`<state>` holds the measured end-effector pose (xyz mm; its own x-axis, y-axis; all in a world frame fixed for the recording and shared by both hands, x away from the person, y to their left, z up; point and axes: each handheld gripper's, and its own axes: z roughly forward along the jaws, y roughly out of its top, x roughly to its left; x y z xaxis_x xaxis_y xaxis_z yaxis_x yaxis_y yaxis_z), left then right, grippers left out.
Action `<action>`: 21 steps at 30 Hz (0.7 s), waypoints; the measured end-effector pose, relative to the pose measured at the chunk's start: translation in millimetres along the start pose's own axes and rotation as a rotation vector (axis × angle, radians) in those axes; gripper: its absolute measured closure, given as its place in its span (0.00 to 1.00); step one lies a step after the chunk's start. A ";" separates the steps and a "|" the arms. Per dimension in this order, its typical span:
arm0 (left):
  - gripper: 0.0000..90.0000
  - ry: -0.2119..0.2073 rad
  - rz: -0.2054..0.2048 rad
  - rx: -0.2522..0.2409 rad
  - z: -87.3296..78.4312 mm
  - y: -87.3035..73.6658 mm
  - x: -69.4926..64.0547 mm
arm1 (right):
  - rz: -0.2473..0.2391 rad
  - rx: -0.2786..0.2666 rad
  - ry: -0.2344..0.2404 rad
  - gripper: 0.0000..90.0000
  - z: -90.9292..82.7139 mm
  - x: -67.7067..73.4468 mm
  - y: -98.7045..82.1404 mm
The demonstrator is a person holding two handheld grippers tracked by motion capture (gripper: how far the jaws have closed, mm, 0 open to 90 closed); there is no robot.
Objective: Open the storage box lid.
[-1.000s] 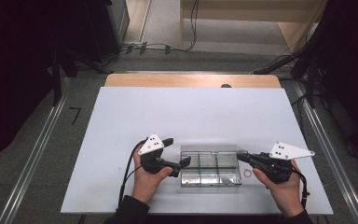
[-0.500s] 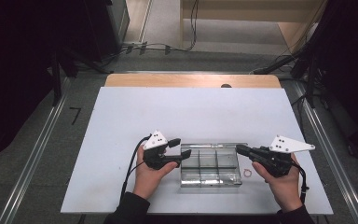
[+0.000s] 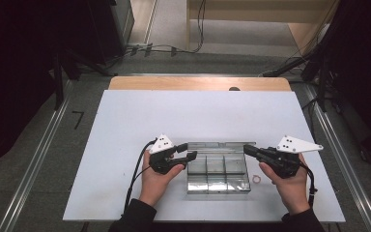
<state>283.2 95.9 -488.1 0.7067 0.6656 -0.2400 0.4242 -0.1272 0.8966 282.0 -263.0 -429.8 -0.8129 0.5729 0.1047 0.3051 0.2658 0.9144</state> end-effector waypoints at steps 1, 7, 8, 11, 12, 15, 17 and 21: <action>0.60 0.002 -0.002 -0.004 0.1 0.1 0.3 | 0.000 -0.003 0.000 0.98 -0.2 -0.8 0.7; 0.69 0.012 -0.003 -0.007 0.1 0.1 2.2 | 0.002 -0.007 -0.004 0.98 -3.6 -5.7 0.8; 0.70 0.013 -0.003 -0.007 0.2 0.1 2.2 | 0.004 -0.005 -0.002 0.98 -4.5 -6.3 -0.1; 0.71 0.012 -0.002 -0.007 0.6 0.1 2.0 | 0.008 0.005 0.009 0.97 -8.0 -7.0 -2.7; 0.71 0.010 -0.005 -0.008 0.9 0.0 2.1 | -0.006 0.007 0.014 0.94 -9.0 -7.3 -3.2; 0.71 0.011 -0.006 -0.007 1.0 0.1 2.3 | -0.018 0.015 0.017 0.91 -15.2 -7.4 -4.9; 0.71 0.009 -0.010 -0.008 1.0 0.3 2.3 | -0.009 0.007 0.028 0.91 -20.0 -10.1 -7.6; 0.71 0.010 -0.011 -0.009 0.8 0.4 2.9 | 0.017 -0.013 0.026 0.85 -25.8 -17.5 -13.9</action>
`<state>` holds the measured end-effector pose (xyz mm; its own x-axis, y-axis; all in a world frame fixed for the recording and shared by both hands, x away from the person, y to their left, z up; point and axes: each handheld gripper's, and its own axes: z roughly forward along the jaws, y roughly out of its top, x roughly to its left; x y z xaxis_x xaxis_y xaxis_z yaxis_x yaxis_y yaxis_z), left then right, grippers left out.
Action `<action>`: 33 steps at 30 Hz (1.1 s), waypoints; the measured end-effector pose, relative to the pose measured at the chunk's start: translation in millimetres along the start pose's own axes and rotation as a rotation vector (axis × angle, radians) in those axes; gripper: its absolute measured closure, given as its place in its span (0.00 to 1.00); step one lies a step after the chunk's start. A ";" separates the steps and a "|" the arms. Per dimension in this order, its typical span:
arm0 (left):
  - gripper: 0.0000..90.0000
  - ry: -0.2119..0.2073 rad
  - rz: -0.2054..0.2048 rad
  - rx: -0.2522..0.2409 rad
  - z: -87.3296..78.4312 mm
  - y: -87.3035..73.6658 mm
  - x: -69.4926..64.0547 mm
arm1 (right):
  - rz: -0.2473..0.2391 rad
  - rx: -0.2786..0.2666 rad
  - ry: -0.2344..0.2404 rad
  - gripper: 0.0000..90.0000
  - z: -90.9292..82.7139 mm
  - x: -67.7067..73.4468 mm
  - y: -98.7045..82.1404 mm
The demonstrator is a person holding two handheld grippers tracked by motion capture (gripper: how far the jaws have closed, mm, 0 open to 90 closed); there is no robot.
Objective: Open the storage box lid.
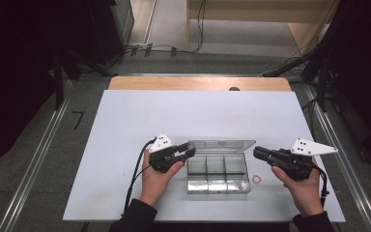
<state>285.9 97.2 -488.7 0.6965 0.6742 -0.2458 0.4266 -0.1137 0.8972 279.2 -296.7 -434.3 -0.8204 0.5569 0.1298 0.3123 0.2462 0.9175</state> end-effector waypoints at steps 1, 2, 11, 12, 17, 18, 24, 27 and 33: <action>0.71 -0.001 0.000 0.001 -0.1 0.0 0.0 | 0.006 -0.004 -0.011 0.81 0.0 -1.2 -0.5; 0.71 0.000 0.000 0.000 0.0 0.0 0.0 | 0.008 -0.005 -0.023 0.76 0.6 -2.5 -0.8; 0.71 -0.004 -0.014 -0.002 0.1 0.6 0.2 | -0.005 0.036 -0.030 0.58 26.0 -9.7 -7.0; 0.71 -0.005 -0.017 -0.002 0.2 0.5 0.3 | -0.003 0.039 -0.034 0.57 29.0 -10.7 -7.8; 0.71 -0.007 -0.030 -0.004 0.0 0.8 0.7 | 0.010 0.058 -0.040 0.57 41.8 -12.9 -11.6; 0.71 -0.008 -0.031 -0.004 0.0 0.8 0.7 | 0.003 0.060 -0.044 0.57 44.1 -13.2 -12.3; 0.70 -0.011 -0.030 -0.002 -0.7 0.9 0.5 | 0.017 0.056 -0.044 0.58 50.9 -14.7 -15.0; 0.70 -0.013 -0.031 -0.001 -0.8 0.8 0.5 | 0.013 0.050 -0.033 0.59 53.6 -15.4 -15.8; 0.69 -0.017 -0.033 -0.002 -1.2 0.4 0.4 | 0.009 0.066 -0.020 0.63 60.5 -12.3 -17.6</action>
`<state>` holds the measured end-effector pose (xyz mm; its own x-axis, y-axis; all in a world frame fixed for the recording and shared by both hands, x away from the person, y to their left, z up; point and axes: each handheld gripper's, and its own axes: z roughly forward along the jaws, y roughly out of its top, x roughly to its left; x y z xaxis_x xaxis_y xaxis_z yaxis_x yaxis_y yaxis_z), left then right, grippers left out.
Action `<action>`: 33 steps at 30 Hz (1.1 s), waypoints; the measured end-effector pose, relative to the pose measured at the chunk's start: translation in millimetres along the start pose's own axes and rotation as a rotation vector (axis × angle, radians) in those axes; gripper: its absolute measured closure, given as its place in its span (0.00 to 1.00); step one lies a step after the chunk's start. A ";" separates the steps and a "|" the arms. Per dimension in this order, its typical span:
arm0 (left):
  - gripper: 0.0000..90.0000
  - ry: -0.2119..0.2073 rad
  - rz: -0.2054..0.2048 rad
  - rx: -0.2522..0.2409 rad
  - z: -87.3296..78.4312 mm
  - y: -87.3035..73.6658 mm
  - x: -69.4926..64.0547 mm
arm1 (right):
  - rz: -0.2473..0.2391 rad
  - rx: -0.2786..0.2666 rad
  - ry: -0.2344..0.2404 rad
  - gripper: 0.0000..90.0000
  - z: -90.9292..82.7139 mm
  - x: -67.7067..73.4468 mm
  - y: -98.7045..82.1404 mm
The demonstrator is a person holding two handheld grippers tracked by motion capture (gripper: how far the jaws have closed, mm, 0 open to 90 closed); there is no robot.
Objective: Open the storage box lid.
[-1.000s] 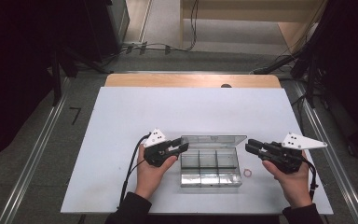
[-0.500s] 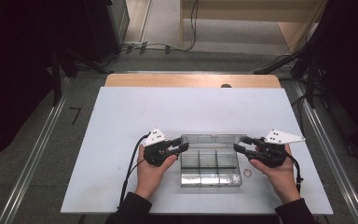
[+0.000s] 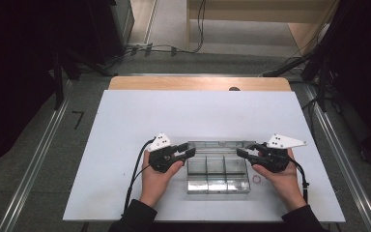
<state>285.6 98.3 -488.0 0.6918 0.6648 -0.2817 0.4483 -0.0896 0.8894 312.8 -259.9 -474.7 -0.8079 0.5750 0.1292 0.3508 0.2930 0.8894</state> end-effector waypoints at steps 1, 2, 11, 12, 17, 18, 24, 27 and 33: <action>0.69 0.000 -0.001 -0.003 0.0 -0.3 0.0 | 0.000 0.001 -0.001 0.63 0.2 0.0 -0.1; 0.69 -0.001 -0.002 -0.005 0.0 -0.5 0.2 | 0.007 -0.003 -0.003 0.64 0.1 -0.3 -0.2; 0.69 -0.002 -0.010 -0.011 -0.3 -1.3 0.6 | 0.008 -0.016 -0.018 0.66 0.4 1.3 -1.7; 0.69 -0.001 -0.010 -0.012 -0.4 -1.5 0.5 | 0.009 -0.015 -0.020 0.66 0.2 1.7 -1.7; 0.70 -0.004 -0.017 -0.017 -1.1 -1.5 0.6 | 0.009 -0.016 -0.032 0.67 0.0 3.6 -1.4; 0.70 -0.004 -0.016 -0.018 -1.3 -1.5 0.7 | 0.007 -0.018 -0.032 0.67 0.1 3.5 -1.4; 0.74 -0.009 -0.026 -0.019 -2.4 -1.8 0.7 | 0.021 -0.020 -0.031 0.70 0.2 4.5 -1.8; 0.74 -0.011 -0.027 -0.018 -2.7 -2.0 0.7 | 0.032 -0.019 -0.031 0.71 0.2 4.7 -2.0; 0.83 -0.001 -0.031 -0.010 -2.6 -3.0 1.9 | 0.062 -0.017 -0.031 0.76 0.4 4.2 -3.3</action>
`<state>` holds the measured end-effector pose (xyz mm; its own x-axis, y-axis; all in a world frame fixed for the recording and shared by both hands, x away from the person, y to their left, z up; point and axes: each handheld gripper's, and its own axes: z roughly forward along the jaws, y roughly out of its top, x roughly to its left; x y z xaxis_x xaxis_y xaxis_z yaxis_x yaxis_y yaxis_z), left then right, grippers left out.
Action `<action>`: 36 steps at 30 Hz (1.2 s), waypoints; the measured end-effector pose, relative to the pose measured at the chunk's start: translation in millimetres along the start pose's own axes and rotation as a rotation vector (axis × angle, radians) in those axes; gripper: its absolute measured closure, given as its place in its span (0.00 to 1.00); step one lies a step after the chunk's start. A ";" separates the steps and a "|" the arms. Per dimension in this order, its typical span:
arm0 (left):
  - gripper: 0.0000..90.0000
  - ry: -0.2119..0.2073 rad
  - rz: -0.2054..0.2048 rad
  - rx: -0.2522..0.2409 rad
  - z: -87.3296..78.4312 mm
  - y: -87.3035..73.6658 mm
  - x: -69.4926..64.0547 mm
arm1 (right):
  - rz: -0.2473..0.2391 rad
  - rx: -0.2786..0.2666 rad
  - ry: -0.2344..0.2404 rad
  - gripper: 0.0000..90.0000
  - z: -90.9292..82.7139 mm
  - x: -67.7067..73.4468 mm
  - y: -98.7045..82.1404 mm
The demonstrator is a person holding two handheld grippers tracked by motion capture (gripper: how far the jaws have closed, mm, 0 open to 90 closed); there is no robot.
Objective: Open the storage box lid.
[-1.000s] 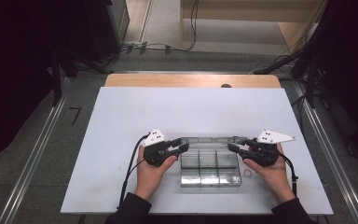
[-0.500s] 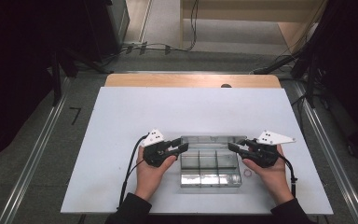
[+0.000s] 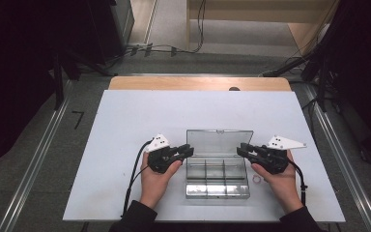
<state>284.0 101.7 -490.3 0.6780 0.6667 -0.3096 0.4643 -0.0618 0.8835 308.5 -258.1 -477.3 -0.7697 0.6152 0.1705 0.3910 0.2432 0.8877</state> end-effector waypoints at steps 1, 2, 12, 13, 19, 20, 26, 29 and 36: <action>0.84 0.000 -0.004 0.001 0.1 -0.3 0.1 | 0.009 0.006 -0.005 0.77 0.1 0.1 -0.5; 0.84 -0.003 -0.008 0.000 0.0 -0.7 0.6 | 0.013 0.005 0.000 0.77 0.7 -0.4 -0.9; 0.86 -0.011 -0.040 -0.003 0.5 -2.3 4.0 | 0.032 0.023 -0.011 0.77 1.8 0.8 -1.0; 0.86 -0.009 -0.042 -0.002 0.9 -2.5 4.1 | 0.025 0.028 -0.022 0.76 2.5 1.5 -1.0; 0.88 -0.001 -0.046 -0.003 2.2 -3.9 5.1 | 0.043 0.027 -0.030 0.74 5.7 0.1 -2.8; 0.88 -0.002 -0.049 -0.002 2.3 -4.0 5.3 | 0.045 0.023 -0.026 0.74 6.1 -0.8 -3.3; 0.89 -0.017 -0.080 -0.001 2.3 -5.3 8.3 | 0.077 0.015 -0.018 0.73 8.3 -2.5 -4.2; 0.89 -0.026 -0.095 -0.001 2.4 -5.9 9.5 | 0.083 0.012 -0.021 0.72 9.3 -2.9 -4.4; 0.85 -0.009 -0.104 0.007 5.1 -7.8 9.4 | 0.092 0.021 -0.035 0.71 9.3 -3.9 -5.3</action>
<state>289.7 104.7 -501.9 0.6307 0.6634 -0.4026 0.5364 0.0021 0.8439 314.1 -254.9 -486.7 -0.7120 0.6614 0.2358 0.4700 0.1993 0.8598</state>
